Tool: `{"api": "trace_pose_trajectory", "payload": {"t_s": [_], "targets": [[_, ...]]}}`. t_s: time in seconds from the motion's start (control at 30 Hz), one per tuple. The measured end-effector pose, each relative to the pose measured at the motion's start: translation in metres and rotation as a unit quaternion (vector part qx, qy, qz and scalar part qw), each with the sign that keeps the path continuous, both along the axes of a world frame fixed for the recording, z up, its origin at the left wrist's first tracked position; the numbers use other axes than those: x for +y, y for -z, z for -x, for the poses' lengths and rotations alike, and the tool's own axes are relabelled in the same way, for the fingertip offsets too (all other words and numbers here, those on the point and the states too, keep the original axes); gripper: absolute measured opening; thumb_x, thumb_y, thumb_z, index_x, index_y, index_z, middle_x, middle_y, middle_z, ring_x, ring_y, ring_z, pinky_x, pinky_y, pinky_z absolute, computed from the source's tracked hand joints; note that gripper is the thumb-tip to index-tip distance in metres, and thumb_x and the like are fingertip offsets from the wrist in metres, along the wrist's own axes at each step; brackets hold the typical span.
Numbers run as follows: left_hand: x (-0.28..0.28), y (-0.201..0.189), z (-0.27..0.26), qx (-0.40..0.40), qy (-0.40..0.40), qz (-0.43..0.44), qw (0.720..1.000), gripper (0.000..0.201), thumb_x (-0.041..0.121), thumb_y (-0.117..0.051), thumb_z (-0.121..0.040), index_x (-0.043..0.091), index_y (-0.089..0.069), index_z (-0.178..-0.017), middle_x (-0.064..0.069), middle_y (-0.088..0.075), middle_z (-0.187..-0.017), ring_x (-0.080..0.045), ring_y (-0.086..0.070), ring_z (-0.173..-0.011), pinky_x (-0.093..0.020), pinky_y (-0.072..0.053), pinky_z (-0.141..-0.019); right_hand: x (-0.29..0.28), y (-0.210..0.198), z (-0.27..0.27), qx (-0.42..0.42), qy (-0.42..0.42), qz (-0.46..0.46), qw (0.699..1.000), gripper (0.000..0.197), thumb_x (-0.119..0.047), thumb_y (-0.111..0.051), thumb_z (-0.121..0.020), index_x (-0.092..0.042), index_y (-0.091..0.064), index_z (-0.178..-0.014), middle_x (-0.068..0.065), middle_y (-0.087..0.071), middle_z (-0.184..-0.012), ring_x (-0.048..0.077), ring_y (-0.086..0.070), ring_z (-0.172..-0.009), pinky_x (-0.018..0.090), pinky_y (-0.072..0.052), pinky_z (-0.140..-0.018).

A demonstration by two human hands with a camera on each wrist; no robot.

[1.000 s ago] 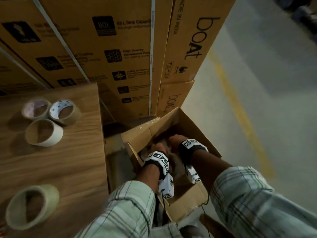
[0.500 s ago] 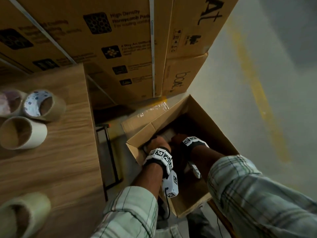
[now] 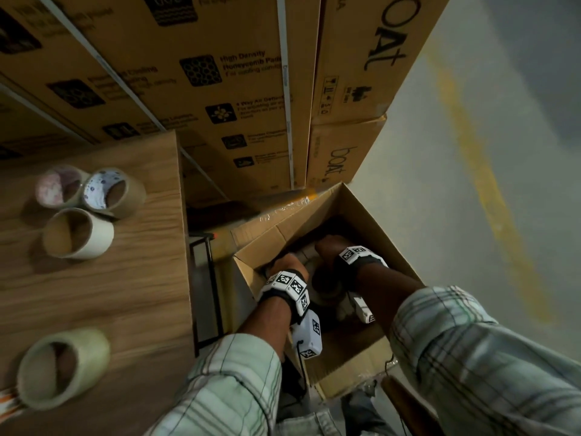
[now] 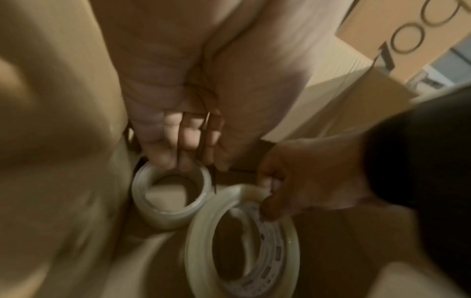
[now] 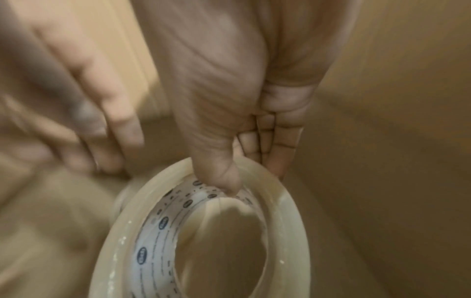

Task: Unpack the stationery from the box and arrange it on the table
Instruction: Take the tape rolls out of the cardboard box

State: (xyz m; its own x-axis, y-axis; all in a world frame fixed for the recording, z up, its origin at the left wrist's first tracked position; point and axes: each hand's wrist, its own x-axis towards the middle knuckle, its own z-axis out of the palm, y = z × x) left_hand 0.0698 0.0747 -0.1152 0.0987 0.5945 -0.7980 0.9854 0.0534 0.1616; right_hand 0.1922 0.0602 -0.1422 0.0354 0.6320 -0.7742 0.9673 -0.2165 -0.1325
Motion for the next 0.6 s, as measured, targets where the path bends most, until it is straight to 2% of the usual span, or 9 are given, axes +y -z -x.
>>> {"api": "trace_pose_trajectory", "payload": {"t_s": [0.1,0.17,0.23,0.27,0.33,0.43,0.5,0.6], "targets": [[-0.003,-0.002,-0.002,-0.019,-0.043,0.003,0.999,0.049,0.034,-0.049,-0.097,0.003,-0.049,-0.134,-0.018,-0.048,-0.142,-0.033,-0.045,-0.132,-0.038,-0.035,-0.109,0.000,-0.020,-0.008,0.030,0.019,-0.015,0.999,0.031,-0.020,-0.058,-0.090,-0.008,-0.061,-0.119,0.013,-0.061,-0.123,0.029,-0.057,-0.115,0.034,-0.045,-0.093],[-0.008,-0.005,-0.002,-0.041,-0.054,0.026,0.997,0.061,0.040,-0.063,-0.088,0.006,-0.046,-0.136,-0.017,-0.047,-0.143,-0.032,-0.046,-0.132,-0.041,-0.035,-0.111,-0.002,-0.033,-0.013,0.047,0.027,-0.050,0.997,0.030,-0.023,-0.065,-0.084,-0.014,-0.063,-0.113,0.009,-0.064,-0.115,0.027,-0.062,-0.109,0.031,-0.048,-0.086],[-0.014,-0.001,-0.003,-0.047,-0.058,0.036,0.997,0.077,0.043,-0.076,-0.076,0.007,-0.044,-0.137,-0.016,-0.048,-0.142,-0.032,-0.047,-0.131,-0.043,-0.037,-0.110,-0.006,-0.048,-0.013,0.050,0.023,-0.079,0.995,0.037,-0.026,-0.073,-0.075,-0.017,-0.062,-0.109,0.008,-0.065,-0.111,0.027,-0.063,-0.104,0.033,-0.052,-0.084],[-0.016,0.000,-0.002,-0.050,-0.058,0.028,0.997,0.079,0.044,-0.077,-0.074,0.009,-0.045,-0.136,-0.015,-0.050,-0.141,-0.032,-0.049,-0.130,-0.044,-0.039,-0.109,-0.008,-0.052,-0.013,0.049,0.017,-0.097,0.994,0.041,-0.030,-0.075,-0.071,-0.019,-0.061,-0.108,0.008,-0.065,-0.110,0.027,-0.063,-0.103,0.036,-0.054,-0.085],[-0.021,-0.005,0.002,-0.065,-0.069,0.007,0.995,0.068,0.041,-0.075,-0.077,0.011,-0.050,-0.132,-0.012,-0.054,-0.137,-0.033,-0.052,-0.126,-0.042,-0.041,-0.106,-0.015,-0.060,-0.013,0.053,-0.004,-0.130,0.990,0.047,-0.034,-0.077,-0.066,-0.022,-0.060,-0.108,0.006,-0.065,-0.110,0.028,-0.064,-0.102,0.039,-0.055,-0.085],[-0.031,-0.035,0.017,-0.078,-0.075,-0.028,0.994,0.046,0.026,-0.060,-0.090,0.011,-0.049,-0.132,-0.016,-0.050,-0.139,-0.034,-0.049,-0.128,-0.041,-0.039,-0.107,-0.026,-0.074,-0.008,0.072,-0.013,-0.160,0.984,0.050,-0.031,-0.077,-0.069,-0.022,-0.059,-0.115,0.006,-0.065,-0.114,0.027,-0.063,-0.105,0.037,-0.053,-0.087],[-0.038,-0.050,0.026,-0.092,-0.096,-0.037,0.991,0.053,0.027,-0.064,-0.087,0.013,-0.045,-0.135,-0.016,-0.050,-0.139,-0.035,-0.049,-0.127,-0.042,-0.040,-0.107,-0.035,-0.087,-0.005,0.097,0.006,-0.165,0.981,0.042,-0.025,-0.074,-0.075,-0.019,-0.061,-0.115,0.007,-0.065,-0.115,0.026,-0.063,-0.106,0.035,-0.052,-0.088],[-0.049,-0.074,0.032,-0.102,-0.130,-0.050,0.985,0.063,0.034,-0.067,-0.083,0.014,-0.042,-0.137,-0.012,-0.053,-0.135,-0.033,-0.052,-0.123,-0.039,-0.044,-0.101,-0.045,-0.100,-0.005,0.147,0.079,-0.157,0.973,0.036,-0.022,-0.070,-0.081,-0.018,-0.063,-0.116,0.007,-0.065,-0.116,0.024,-0.061,-0.107,0.036,-0.050,-0.094]]}}
